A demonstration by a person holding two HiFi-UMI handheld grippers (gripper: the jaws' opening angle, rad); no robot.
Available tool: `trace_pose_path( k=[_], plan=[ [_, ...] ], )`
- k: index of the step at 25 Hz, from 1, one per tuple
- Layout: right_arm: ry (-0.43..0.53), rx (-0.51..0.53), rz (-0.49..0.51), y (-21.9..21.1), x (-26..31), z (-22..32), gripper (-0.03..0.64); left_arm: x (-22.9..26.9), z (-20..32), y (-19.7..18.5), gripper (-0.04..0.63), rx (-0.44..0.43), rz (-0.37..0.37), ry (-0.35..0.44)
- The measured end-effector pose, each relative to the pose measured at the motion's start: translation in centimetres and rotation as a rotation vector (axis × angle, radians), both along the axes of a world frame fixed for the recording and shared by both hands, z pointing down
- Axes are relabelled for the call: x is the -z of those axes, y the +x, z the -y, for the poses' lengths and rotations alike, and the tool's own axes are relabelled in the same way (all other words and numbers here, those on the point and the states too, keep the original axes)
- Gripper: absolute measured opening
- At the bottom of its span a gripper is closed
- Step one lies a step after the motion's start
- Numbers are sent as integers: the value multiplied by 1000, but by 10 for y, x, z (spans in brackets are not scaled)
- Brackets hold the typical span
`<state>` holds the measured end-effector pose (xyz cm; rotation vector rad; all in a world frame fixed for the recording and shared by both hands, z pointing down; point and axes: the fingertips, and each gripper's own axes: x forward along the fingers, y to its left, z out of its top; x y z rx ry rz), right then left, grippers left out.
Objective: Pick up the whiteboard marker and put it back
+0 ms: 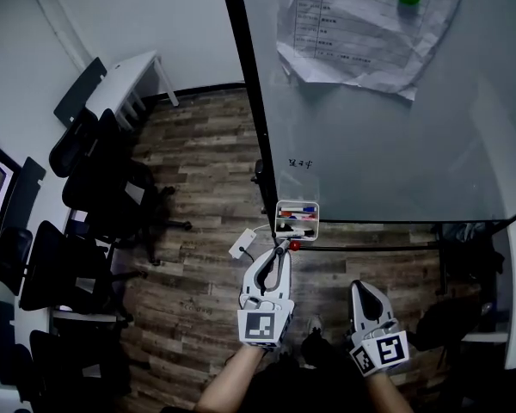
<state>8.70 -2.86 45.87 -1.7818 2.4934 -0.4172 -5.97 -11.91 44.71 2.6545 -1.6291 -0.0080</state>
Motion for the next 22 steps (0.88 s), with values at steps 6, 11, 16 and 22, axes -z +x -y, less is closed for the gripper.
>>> trace_pose_path(
  k=[6, 11, 16, 22],
  plan=[
    [21, 3, -7, -11, 6, -13, 12, 15, -28, -15, 72, -2, -34, 19],
    [43, 13, -21, -23, 14, -22, 12, 29, -49, -29, 72, -1, -24, 29],
    [74, 7, -32, -34, 26, -36, 12, 39, -72, -45, 72, 7, -19, 30],
    [95, -30, -38, -42, 37, -62, 12, 52, -105, -50, 72, -41, -74, 60]
  ],
)
